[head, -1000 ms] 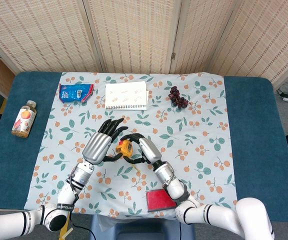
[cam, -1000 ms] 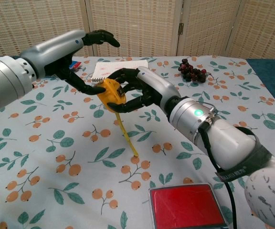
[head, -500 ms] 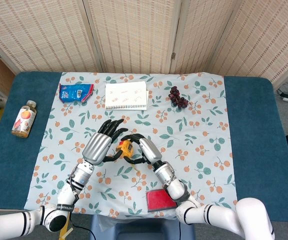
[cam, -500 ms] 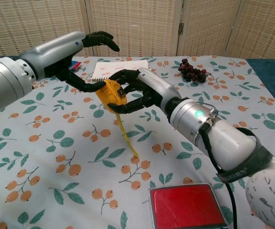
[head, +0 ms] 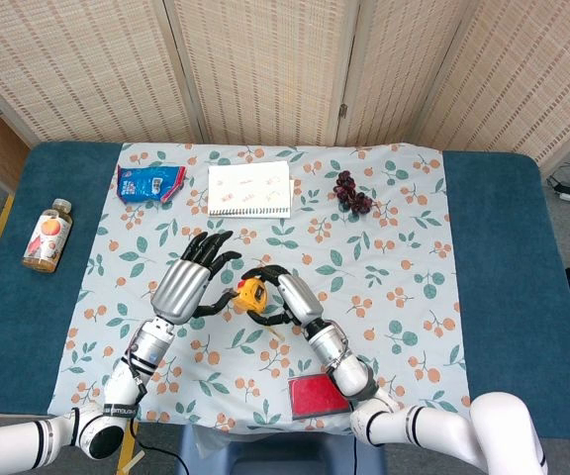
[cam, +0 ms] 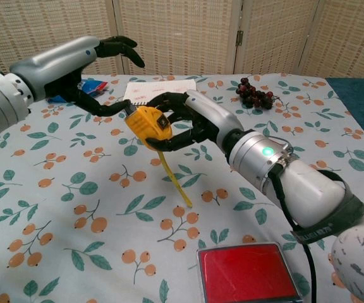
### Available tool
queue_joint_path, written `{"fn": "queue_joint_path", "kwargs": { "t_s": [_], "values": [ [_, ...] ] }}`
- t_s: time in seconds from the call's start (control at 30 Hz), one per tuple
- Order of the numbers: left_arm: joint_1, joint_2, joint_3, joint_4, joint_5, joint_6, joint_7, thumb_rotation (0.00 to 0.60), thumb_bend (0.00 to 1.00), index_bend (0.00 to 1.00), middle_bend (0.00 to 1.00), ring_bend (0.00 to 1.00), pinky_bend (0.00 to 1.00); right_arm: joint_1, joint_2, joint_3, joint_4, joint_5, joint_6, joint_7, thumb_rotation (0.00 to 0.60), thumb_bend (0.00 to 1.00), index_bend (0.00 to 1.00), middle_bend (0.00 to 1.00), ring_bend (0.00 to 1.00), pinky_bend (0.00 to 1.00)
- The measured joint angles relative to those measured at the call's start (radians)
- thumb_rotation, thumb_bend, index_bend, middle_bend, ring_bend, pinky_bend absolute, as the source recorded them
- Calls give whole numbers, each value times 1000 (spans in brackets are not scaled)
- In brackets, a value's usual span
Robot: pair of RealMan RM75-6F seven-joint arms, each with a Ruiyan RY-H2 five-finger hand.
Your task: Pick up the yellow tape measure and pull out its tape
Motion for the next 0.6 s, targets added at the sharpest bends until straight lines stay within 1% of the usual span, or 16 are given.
{"fn": "queue_joint_path", "kwargs": {
  "t_s": [0.23,0.6],
  "values": [
    [2,19,6,-2,0,-8,3,600,502,289,75,91,0,-2,1,1,-1,1,1,-4,600,358,525,474,354,137],
    [-2,13,9,13,2,-14,-10,600,532,473,105,102,0,-2,-2,4,1,4,1,-9,600,358,525,474,355,137]
  ]
}}
